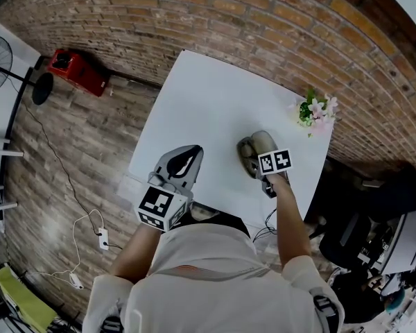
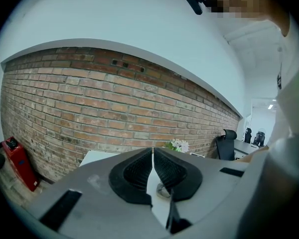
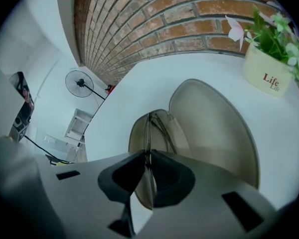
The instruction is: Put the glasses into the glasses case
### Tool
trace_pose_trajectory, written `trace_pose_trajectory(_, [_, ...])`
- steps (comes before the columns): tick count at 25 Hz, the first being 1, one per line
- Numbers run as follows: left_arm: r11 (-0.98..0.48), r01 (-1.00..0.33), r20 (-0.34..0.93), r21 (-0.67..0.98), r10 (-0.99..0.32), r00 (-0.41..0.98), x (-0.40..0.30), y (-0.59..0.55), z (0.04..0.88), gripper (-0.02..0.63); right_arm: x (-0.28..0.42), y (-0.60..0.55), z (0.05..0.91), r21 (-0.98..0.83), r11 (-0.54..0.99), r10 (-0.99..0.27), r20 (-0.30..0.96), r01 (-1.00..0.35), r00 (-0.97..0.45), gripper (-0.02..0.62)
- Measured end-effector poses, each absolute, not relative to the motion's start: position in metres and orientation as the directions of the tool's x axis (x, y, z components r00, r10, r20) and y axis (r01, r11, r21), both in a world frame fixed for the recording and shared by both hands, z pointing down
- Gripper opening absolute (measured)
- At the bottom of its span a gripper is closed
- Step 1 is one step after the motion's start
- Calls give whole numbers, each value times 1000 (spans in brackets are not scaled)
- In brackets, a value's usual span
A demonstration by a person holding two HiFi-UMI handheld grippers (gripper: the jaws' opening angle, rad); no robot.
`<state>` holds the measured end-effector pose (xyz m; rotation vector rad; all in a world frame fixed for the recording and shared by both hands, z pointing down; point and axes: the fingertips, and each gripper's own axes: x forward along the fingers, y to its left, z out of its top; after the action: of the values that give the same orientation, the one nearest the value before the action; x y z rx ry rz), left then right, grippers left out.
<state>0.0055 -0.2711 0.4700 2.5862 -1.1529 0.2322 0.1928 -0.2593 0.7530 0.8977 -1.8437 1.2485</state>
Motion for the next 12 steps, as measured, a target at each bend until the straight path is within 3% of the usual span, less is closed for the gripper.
trace_pose_trajectory(12, [-645,-734,272,212,-683,678,10,-277,473,23,185,-254,760,-431,287,-145,863,-855,-484,94])
